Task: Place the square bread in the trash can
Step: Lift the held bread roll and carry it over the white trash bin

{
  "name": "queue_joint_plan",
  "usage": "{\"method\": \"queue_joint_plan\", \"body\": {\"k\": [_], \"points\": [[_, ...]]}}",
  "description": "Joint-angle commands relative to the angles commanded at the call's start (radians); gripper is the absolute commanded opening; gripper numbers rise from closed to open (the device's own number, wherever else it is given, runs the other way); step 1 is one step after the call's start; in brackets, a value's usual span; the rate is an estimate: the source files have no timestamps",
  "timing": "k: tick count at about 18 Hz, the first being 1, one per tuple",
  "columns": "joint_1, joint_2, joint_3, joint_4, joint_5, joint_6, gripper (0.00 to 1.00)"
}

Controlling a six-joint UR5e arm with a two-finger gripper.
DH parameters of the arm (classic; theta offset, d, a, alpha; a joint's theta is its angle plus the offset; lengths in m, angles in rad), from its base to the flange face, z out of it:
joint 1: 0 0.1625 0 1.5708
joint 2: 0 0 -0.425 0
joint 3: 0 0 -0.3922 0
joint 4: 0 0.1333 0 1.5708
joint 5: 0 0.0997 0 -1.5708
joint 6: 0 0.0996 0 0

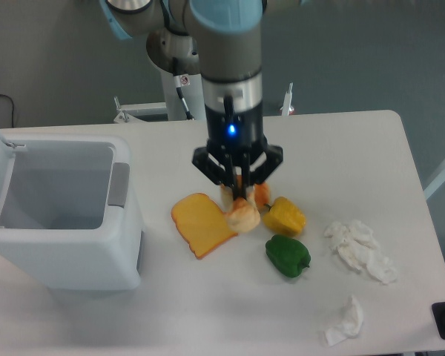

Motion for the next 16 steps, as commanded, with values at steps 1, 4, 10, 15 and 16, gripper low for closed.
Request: {"method": "queue_joint_plan", "body": {"k": [1, 4, 10, 15, 16], "points": [[-0.015, 0.012, -0.005, 0.000, 0.001, -0.026, 0.14], [-0.043, 0.037, -0.003, 0.002, -0.002, -0.085, 0.14], [-0.159, 0.049, -0.005, 0.003, -0.029, -0.143, 0.15], [-0.206, 0.046, -0.011, 0.003, -0.138, -0.146, 0.18], [-0.207, 0.045, -0.011, 0.003, -0.141, -0.146, 0.18]]}}
